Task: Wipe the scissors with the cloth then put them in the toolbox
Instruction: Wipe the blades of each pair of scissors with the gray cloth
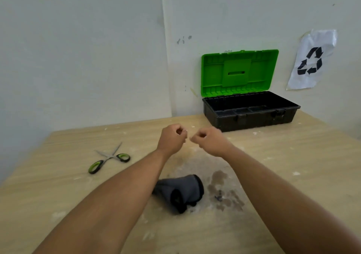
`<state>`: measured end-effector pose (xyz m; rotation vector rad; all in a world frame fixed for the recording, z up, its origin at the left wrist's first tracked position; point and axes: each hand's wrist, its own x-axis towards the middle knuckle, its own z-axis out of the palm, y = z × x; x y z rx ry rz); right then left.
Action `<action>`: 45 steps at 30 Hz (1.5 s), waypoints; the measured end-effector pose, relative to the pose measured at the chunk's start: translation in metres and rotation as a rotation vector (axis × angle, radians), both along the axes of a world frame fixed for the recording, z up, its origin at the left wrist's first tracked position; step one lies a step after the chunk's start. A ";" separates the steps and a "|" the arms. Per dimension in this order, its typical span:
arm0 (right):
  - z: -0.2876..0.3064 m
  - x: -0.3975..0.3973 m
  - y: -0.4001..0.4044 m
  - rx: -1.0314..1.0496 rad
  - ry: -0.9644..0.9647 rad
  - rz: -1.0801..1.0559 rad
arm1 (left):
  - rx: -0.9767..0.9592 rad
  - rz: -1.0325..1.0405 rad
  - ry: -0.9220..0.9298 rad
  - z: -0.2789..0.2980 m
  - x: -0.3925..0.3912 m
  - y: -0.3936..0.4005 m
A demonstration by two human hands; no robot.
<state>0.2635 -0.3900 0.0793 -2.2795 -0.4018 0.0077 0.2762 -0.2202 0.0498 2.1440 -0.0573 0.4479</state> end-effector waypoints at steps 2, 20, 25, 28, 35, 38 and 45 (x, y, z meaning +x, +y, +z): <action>0.000 -0.023 0.018 -0.082 0.101 0.160 | 0.008 0.072 -0.027 0.001 -0.020 0.026; 0.000 -0.096 0.080 -0.635 0.169 0.329 | 0.525 0.620 0.388 -0.035 -0.152 0.184; 0.006 -0.100 0.084 -0.404 0.135 0.322 | 0.483 0.639 0.371 -0.030 -0.143 0.192; 0.010 -0.099 0.083 -0.233 0.076 0.313 | 0.318 0.634 0.391 -0.029 -0.136 0.199; 0.002 -0.100 0.092 0.049 0.210 0.232 | 0.092 0.512 0.507 -0.013 -0.133 0.197; -0.005 -0.102 0.097 0.141 0.261 0.202 | -0.021 0.443 0.461 -0.007 -0.135 0.192; -0.015 -0.097 0.102 0.424 0.306 0.034 | -0.142 0.248 0.430 -0.004 -0.148 0.177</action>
